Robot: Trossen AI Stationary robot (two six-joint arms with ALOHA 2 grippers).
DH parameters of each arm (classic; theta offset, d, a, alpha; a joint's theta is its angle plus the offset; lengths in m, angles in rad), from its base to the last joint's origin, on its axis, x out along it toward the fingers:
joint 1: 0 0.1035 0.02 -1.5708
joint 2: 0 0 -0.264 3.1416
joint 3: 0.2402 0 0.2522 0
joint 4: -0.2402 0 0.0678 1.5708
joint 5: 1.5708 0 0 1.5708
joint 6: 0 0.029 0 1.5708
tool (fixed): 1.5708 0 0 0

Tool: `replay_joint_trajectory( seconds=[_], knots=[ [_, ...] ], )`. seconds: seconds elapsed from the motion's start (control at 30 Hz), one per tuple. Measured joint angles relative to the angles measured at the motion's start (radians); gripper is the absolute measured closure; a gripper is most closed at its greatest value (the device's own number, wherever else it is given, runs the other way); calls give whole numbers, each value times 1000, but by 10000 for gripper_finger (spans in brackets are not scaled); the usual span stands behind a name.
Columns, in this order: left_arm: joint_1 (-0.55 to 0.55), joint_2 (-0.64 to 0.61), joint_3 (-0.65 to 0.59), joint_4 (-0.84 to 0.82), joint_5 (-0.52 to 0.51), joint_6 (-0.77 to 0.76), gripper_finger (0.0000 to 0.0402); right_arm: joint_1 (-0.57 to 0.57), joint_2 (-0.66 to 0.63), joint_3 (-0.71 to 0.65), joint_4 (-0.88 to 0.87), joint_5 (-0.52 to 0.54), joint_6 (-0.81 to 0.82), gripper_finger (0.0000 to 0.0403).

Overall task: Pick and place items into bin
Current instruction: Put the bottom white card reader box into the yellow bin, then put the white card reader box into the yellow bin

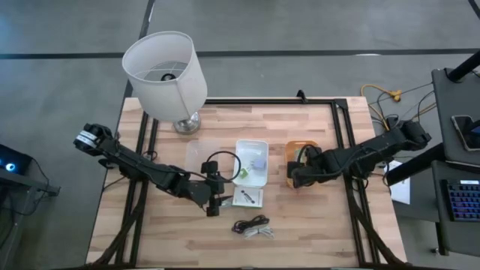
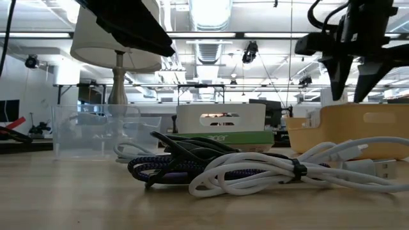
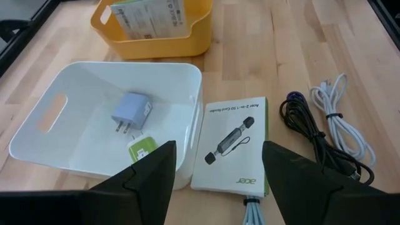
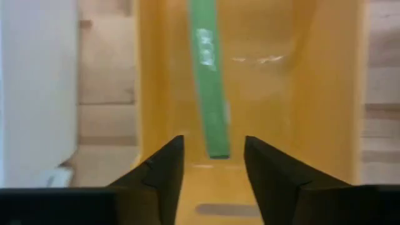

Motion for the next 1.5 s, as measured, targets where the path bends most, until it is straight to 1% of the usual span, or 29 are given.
replay_joint_trajectory(
  seconds=[0.1,0.2,0.33,0.4,0.5,0.6,0.67,0.73,0.8,0.97,1.03,1.17,1.23,1.3,1.43,1.5],
  knots=[
    [0,0,0,0,0,0,181,3,0,4,-56,-17,19,212],
    [0,0,0,0,0,-1,181,1,0,10,-146,-34,25,192],
    [0,0,0,0,0,-3,181,3,0,45,-224,-33,14,189],
    [0,0,0,0,0,-4,181,3,0,85,-218,1,-34,194],
    [0,0,0,0,0,-6,181,-4,11,160,-193,67,-124,209],
    [0,0,0,1,0,-5,181,-37,53,198,-171,67,-228,232],
    [0,0,0,0,0,-5,181,-65,85,204,-121,63,-304,252],
    [0,0,0,1,0,-5,181,-96,122,206,-72,41,-381,276],
    [0,0,0,1,0,-5,181,-120,157,210,-61,27,-438,304],
    [0,0,0,1,0,-6,181,-156,195,200,-65,18,-503,382],
    [0,0,0,0,0,-6,181,-171,203,183,-51,3,-517,390],
    [0,0,0,1,0,-6,181,-199,203,135,29,-35,-536,394],
    [0,0,0,1,0,-6,181,-202,202,110,16,-40,-525,394],
    [0,0,0,1,0,-6,181,-201,192,91,-41,-38,-478,394],
    [0,0,0,1,0,-7,181,-198,162,54,-213,-38,-397,394],
    [0,0,0,1,0,-7,181,-192,136,50,-264,-38,-363,394]
  ],
)
